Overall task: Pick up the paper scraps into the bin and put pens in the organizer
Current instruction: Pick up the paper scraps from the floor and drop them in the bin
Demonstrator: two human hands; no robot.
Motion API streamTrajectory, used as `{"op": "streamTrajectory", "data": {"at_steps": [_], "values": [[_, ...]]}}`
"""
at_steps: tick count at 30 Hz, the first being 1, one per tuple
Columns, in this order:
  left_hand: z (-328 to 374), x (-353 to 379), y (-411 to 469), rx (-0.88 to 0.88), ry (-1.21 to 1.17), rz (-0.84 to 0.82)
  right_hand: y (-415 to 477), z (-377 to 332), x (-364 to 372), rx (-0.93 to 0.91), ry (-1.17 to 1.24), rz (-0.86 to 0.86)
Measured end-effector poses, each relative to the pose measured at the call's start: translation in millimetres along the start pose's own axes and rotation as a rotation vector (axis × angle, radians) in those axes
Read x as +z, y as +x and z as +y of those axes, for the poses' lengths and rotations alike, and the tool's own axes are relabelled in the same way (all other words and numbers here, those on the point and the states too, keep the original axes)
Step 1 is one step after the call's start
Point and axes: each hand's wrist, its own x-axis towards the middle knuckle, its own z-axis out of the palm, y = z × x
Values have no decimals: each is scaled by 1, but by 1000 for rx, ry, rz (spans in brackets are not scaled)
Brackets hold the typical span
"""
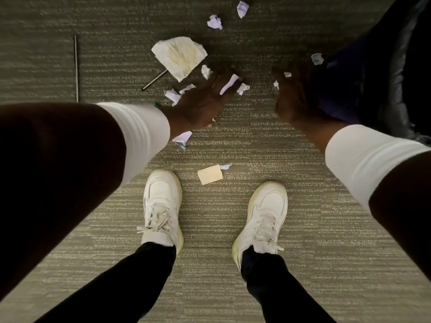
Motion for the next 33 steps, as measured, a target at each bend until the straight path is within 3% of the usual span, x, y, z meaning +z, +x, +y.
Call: {"op": "streamTrajectory", "data": {"at_steps": [5, 7, 10, 13, 18, 23, 28, 33], "values": [[7, 10, -3, 69, 49, 14, -13, 2, 17, 16, -38, -72], [10, 9, -8, 49, 201, 26, -23, 0, 20, 3, -67, -45], [21, 21, -14, 187, 373, 30, -34, -3, 28, -2, -141, -56], [28, 22, -20, 150, 300, 8, -34, -3, 36, -9, -183, -87], [32, 13, -26, 276, 257, 25, -50, -7, 36, 8, -100, -33], [47, -1, -45, -43, -159, 46, -95, -27, 4, 9, 104, 80], [69, -71, -68, -381, -605, 340, -151, -50, -62, 11, 405, 231], [102, -170, -80, -548, -801, 539, -193, -42, -132, 25, 565, 423]]}}
